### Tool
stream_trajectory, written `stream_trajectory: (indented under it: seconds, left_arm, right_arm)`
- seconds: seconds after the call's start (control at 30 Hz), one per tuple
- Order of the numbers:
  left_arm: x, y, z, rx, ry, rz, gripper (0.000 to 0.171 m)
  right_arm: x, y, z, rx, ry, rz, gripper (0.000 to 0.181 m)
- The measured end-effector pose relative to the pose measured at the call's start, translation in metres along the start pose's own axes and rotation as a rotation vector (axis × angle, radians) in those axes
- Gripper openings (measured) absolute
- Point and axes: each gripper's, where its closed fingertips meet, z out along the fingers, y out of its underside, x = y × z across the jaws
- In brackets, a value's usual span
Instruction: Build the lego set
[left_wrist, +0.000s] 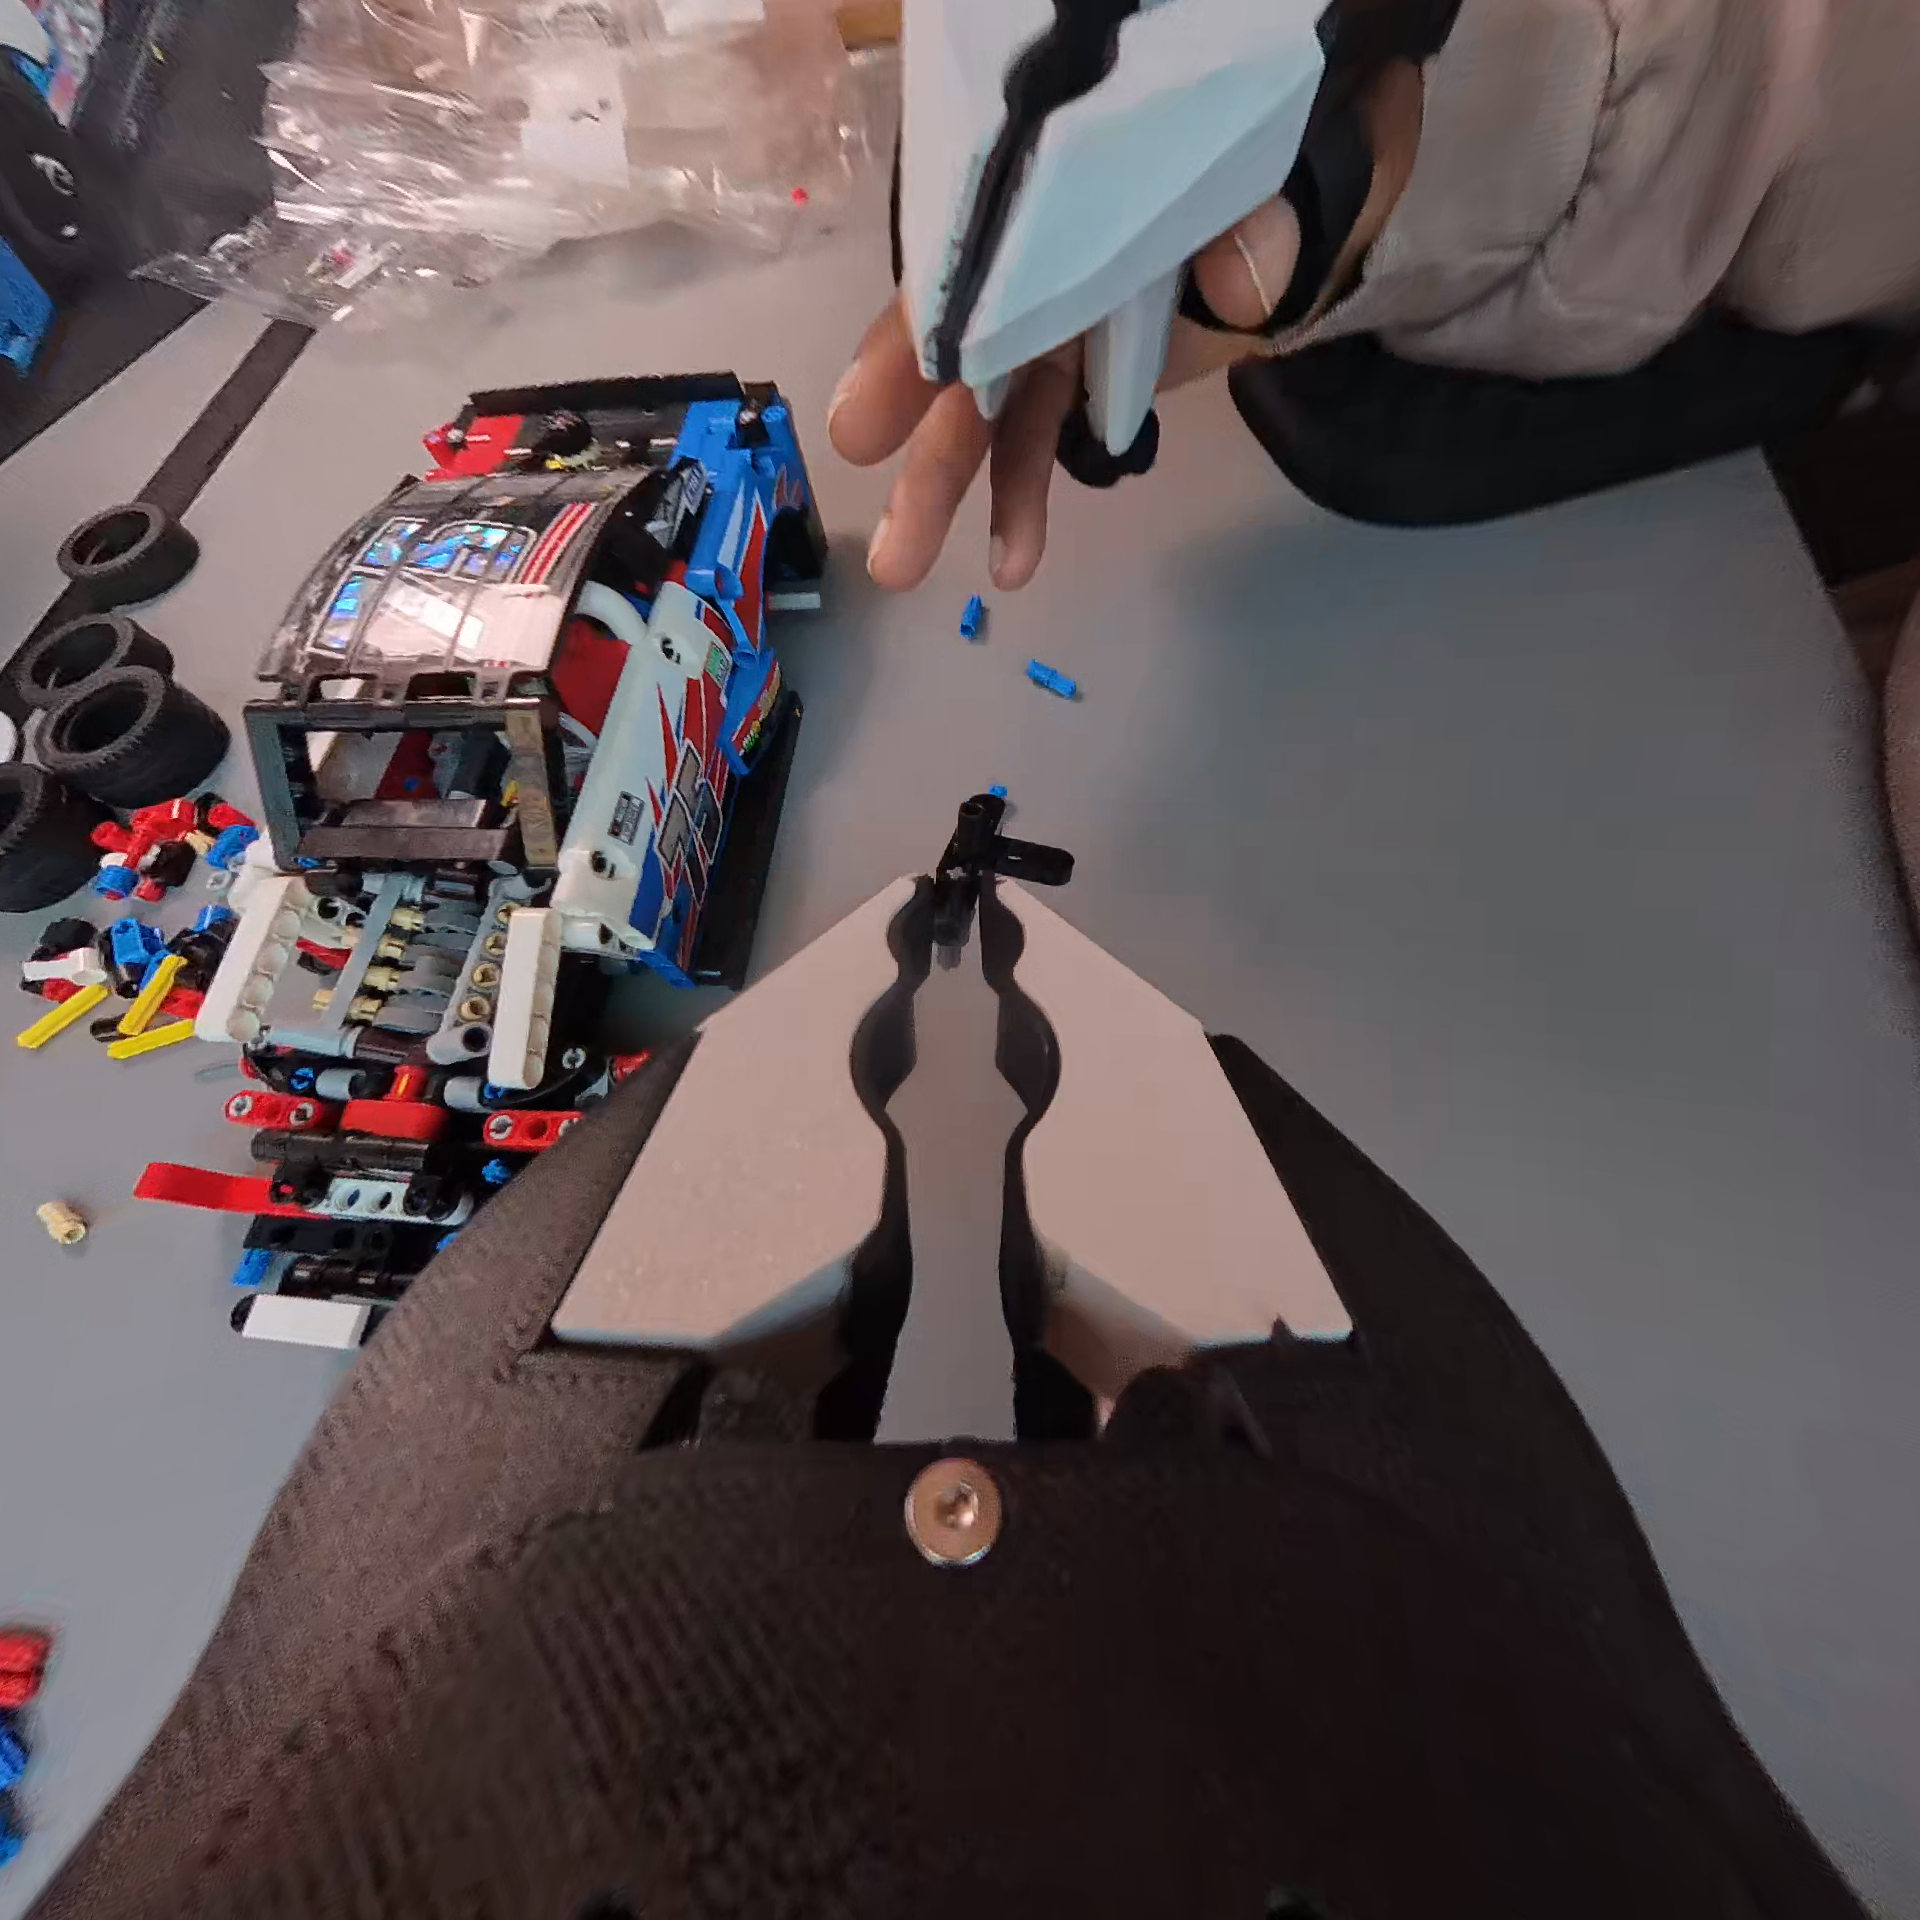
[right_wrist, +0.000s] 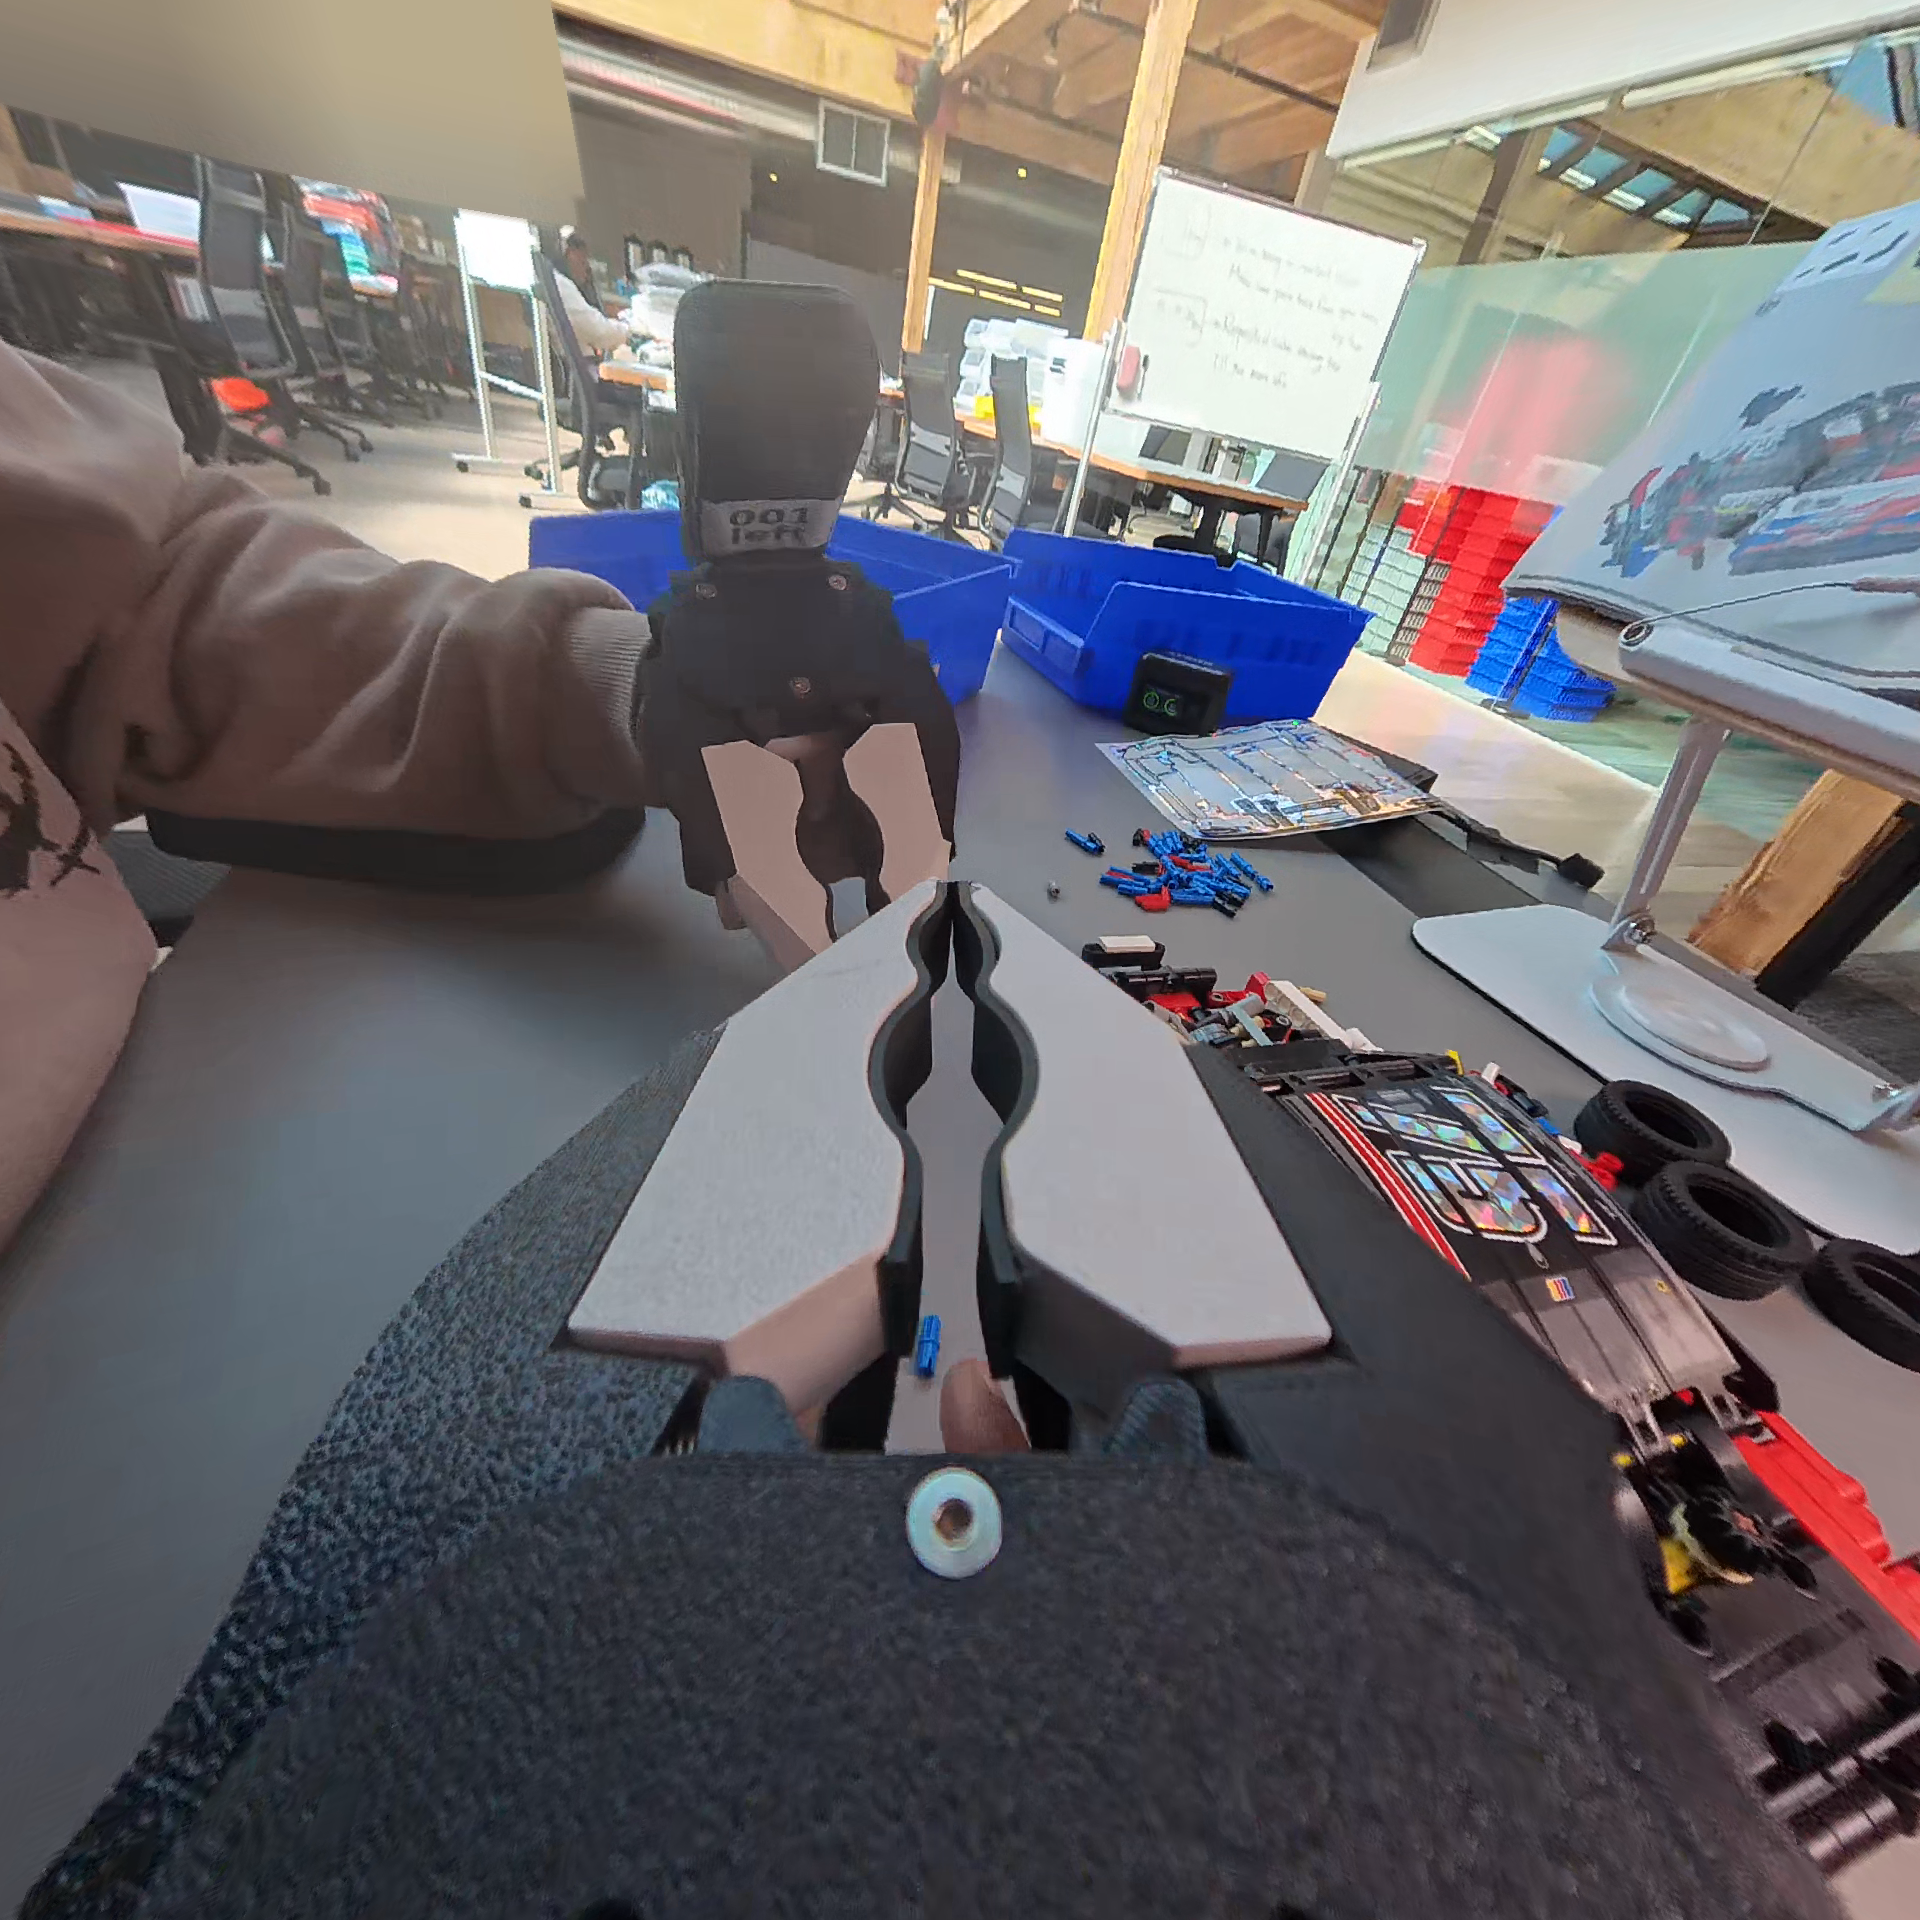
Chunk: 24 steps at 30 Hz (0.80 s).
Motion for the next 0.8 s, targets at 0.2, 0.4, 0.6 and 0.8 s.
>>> stream_trajectory:
  seconds: [0.2,0.4,0.6,0.8]
  left_arm:
    - [0.002,-0.007,-0.017,0.151,-0.04,-0.17,0.007]
    - [0.004,-0.01,-0.014,0.197,-0.016,-0.242,0.007]
    - [0.007,-0.02,-0.015,0.265,0.038,-0.332,0.007]
    - [0.002,-0.022,-0.018,0.308,0.073,-0.439,0.006]
  right_arm:
    - [0.01,-0.016,-0.001,0.133,0.073,0.054,0.0]
    - [0.023,-0.016,-0.002,0.137,0.128,0.077,0.052]
    - [0.014,0.011,0.009,-0.021,0.056,0.172,0.084]
    - [0.004,0.011,0.009,-0.029,0.03,0.131,0.0]
